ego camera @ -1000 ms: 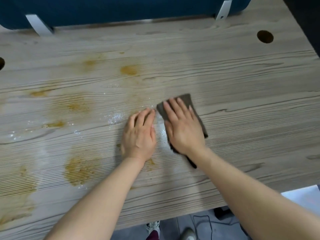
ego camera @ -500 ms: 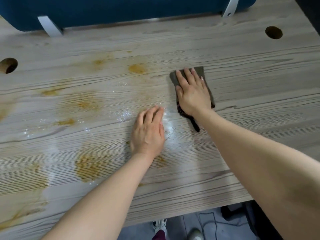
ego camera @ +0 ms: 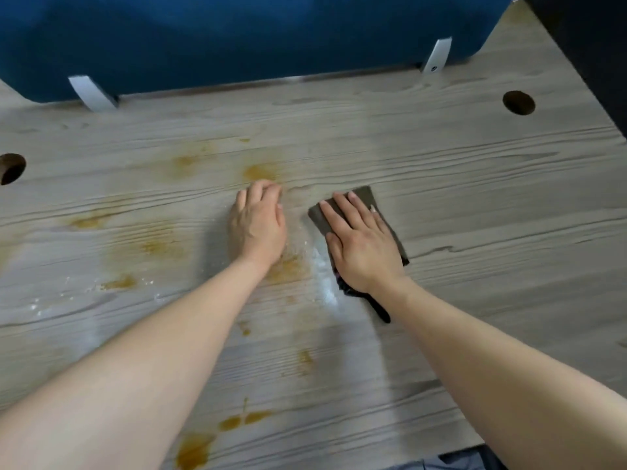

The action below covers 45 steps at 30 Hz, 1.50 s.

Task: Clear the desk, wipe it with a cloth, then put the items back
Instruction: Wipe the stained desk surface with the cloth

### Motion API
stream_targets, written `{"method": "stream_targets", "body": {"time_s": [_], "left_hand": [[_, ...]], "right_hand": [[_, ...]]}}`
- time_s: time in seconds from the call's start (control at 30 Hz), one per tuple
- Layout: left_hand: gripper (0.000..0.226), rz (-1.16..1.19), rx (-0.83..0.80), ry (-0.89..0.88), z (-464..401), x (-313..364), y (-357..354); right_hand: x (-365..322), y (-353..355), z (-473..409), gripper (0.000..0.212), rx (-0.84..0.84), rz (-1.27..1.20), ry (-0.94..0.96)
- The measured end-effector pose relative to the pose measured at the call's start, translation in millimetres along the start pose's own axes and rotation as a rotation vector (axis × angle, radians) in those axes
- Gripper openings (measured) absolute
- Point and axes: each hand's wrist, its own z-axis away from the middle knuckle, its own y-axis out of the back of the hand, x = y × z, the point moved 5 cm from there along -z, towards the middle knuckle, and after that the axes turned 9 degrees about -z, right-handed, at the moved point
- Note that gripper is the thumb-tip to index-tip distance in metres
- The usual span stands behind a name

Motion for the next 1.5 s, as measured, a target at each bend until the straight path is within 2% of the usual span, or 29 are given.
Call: {"method": "stream_targets", "body": {"time_s": [0.17,0.4,0.63,0.77,0.83,0.9,1.0,1.07,1.2,1.3,1.43,1.5], "left_hand": [[0.037,-0.079,-0.017,0.01,-31,-18,-11],[0.04,-0.072,0.005,-0.01,-36,-19,-13],[0.044,-0.088,0.049,-0.022,-37,-23,-16],[0.046,-0.103,0.032,-0.032,-37,-22,-16],[0.046,-0.111,0.015,-0.024,-36,-22,-17],[0.046,-0.116,0.01,-0.019,-37,-21,-16],[0.045,-0.119,0.001,-0.01,-36,-22,-16],[0.046,-0.109,0.009,-0.02,-37,-23,-17],[0.046,-0.099,0.02,-0.018,-36,-24,-18],[0.045,-0.097,0.01,-0.014,-38,-25,-20],[0.045,-0.114,-0.009,-0.003,-36,-24,-18],[0.045,-0.107,-0.011,-0.012,-37,-23,-17]], "right_hand": [[13,3,-56,0.049,0.018,0.01,0.018],[26,12,-119,0.05,0.002,-0.005,0.038],[45,21,-193,0.05,0.026,-0.014,-0.054],[40,19,-195,0.051,0.087,-0.011,-0.099],[15,8,-171,0.052,0.071,-0.026,-0.006],[-17,-8,-141,0.052,-0.033,-0.047,0.173],[-21,-9,-131,0.05,-0.147,-0.071,0.306],[10,6,-151,0.049,-0.09,-0.061,0.213],[71,34,-188,0.049,0.082,-0.007,-0.215],[53,25,-192,0.051,0.116,0.02,-0.29],[-14,-3,-183,0.052,-0.03,-0.057,0.021],[-19,-5,-182,0.051,-0.109,-0.079,0.134]]}}
